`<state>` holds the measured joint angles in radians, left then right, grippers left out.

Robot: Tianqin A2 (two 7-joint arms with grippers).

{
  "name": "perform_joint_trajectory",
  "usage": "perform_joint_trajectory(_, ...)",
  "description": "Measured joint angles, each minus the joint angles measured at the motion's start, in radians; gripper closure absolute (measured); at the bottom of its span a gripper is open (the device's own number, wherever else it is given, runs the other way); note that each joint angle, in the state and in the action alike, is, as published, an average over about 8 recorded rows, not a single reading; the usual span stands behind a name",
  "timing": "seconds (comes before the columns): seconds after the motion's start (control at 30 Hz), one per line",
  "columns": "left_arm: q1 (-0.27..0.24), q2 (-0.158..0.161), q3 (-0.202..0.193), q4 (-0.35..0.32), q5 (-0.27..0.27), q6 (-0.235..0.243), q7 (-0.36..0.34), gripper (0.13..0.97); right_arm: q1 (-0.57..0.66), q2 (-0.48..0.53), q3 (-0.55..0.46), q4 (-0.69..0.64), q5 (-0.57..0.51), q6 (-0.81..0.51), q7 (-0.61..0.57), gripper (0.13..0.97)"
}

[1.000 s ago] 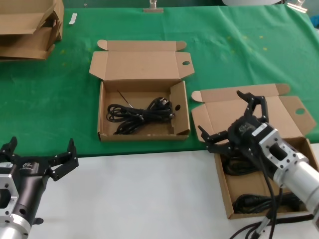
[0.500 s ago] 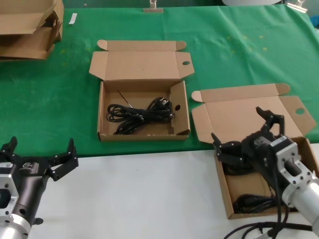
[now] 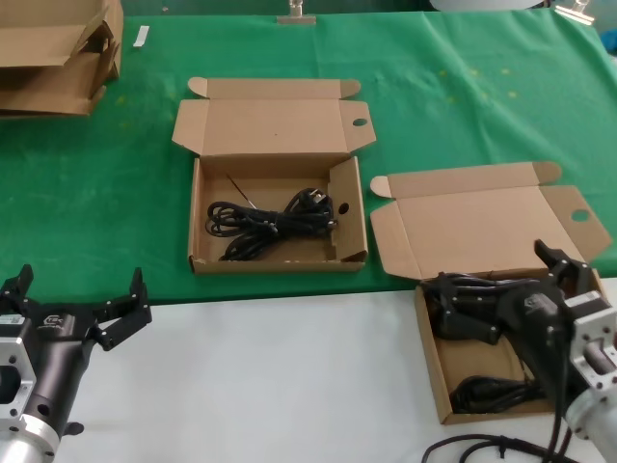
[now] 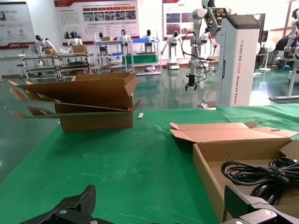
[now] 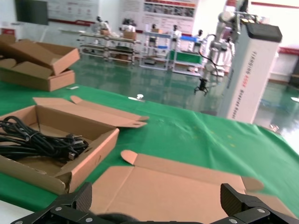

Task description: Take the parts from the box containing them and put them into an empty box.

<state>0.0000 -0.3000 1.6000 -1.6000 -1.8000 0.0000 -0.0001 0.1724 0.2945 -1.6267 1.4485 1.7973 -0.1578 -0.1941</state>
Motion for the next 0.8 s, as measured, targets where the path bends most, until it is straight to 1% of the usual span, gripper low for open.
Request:
perform_joint_trajectory(0.47,0.0,0.0,0.0,0.0,0.0,0.0,0.0,0.132,-0.132,0.004,0.02,0.116,0.002,0.12,0.148,0.129)
perform_joint_trajectory(0.8,0.0,0.0,0.0,0.0,0.0,0.0,0.0,0.132,-0.147,0.005,0.023,0.13,0.002,0.135,0.166,0.129)
